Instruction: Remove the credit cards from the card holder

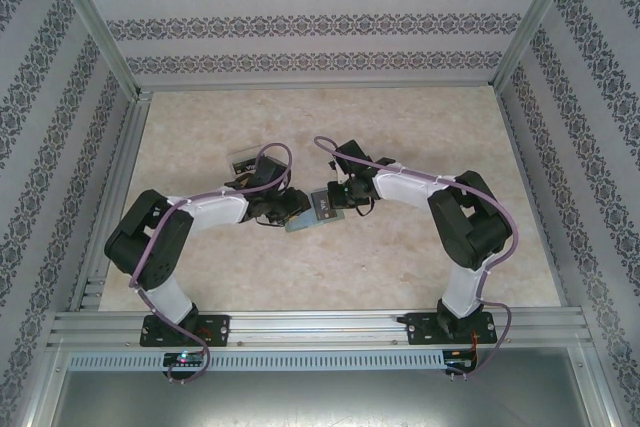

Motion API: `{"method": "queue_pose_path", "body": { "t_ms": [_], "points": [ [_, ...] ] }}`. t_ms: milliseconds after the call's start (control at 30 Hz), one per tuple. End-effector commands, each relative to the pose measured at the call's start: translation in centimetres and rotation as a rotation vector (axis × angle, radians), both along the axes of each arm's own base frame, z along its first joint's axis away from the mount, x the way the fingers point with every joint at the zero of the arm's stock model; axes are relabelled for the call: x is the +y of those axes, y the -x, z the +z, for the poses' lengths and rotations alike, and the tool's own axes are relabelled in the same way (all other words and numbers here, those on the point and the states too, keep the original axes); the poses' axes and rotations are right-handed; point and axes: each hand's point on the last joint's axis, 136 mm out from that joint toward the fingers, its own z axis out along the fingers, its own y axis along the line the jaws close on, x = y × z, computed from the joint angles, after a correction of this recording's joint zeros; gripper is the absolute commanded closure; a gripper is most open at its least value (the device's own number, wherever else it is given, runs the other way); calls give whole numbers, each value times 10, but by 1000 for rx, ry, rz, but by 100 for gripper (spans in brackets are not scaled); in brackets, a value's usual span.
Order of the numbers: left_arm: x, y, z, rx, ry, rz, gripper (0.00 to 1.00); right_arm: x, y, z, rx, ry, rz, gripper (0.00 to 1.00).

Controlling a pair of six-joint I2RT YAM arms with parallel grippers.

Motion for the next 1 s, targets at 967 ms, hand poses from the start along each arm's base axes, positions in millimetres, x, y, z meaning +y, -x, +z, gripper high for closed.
{"method": "queue_pose_path", "body": {
  "t_ms": [967],
  "points": [
    [-25,-13,-14,17,41,-31,83,15,18,-17,59,-11,55,93]
  ]
}}
